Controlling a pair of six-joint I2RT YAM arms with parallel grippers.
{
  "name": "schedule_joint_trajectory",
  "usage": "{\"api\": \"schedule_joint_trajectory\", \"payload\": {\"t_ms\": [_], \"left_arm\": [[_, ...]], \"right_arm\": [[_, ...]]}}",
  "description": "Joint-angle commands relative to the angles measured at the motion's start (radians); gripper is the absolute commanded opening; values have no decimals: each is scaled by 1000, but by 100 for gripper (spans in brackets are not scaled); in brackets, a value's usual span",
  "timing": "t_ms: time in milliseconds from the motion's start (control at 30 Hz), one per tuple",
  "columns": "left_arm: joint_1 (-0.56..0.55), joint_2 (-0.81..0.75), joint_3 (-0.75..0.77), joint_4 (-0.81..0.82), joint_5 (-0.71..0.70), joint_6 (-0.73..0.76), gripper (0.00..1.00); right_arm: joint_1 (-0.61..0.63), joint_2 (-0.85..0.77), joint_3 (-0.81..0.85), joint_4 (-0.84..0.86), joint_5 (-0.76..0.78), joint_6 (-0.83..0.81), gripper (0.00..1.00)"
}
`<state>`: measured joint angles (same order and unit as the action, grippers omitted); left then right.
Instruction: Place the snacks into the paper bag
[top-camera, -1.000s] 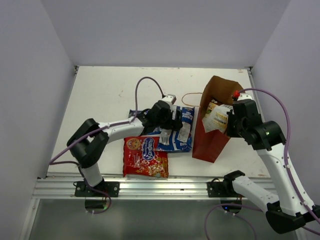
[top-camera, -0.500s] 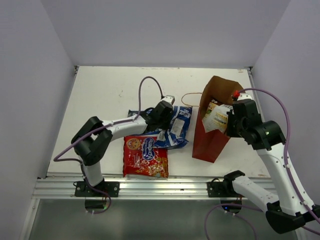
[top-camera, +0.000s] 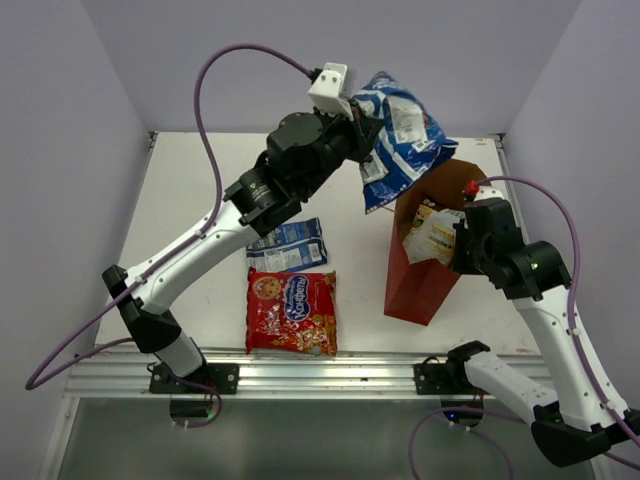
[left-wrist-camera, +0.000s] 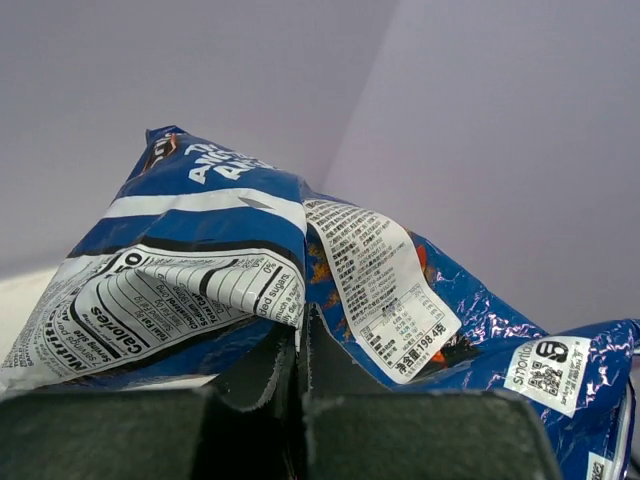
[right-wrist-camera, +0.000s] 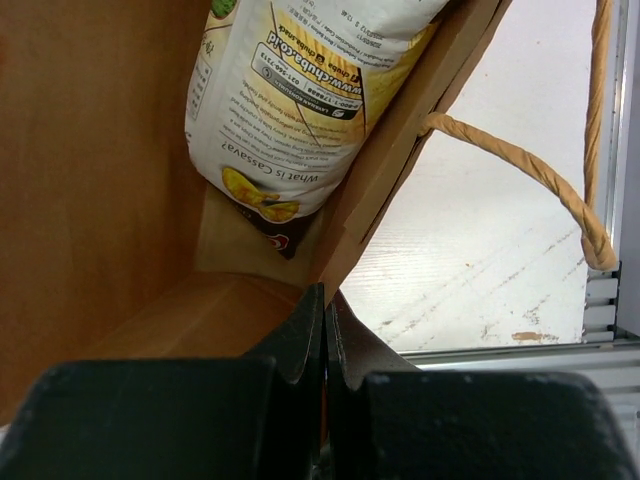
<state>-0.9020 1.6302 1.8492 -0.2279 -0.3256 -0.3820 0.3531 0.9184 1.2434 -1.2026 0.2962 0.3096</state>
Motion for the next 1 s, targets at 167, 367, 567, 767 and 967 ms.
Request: {"api": "schedule_joint_trajectory", "payload": {"t_ms": [167,367,567,767,967], "left_arm": [[-78,137,114,303,370,-3,0],[-51,342,205,392,744,-182,0],[-26,398,187,395,792,-262,0],[0,347,56,276,642,-244,0],[2,332,58,208,576,-236,64]], "right_arm": [[1,-4,31,17,-3,-18,0],[1,-4,37,12,-3,-20,0],[1,-12,37,11,-3,-20,0],[3,-6,33,15,-8,-23,0],[1,0,27,26,-23,-23,0]]}}
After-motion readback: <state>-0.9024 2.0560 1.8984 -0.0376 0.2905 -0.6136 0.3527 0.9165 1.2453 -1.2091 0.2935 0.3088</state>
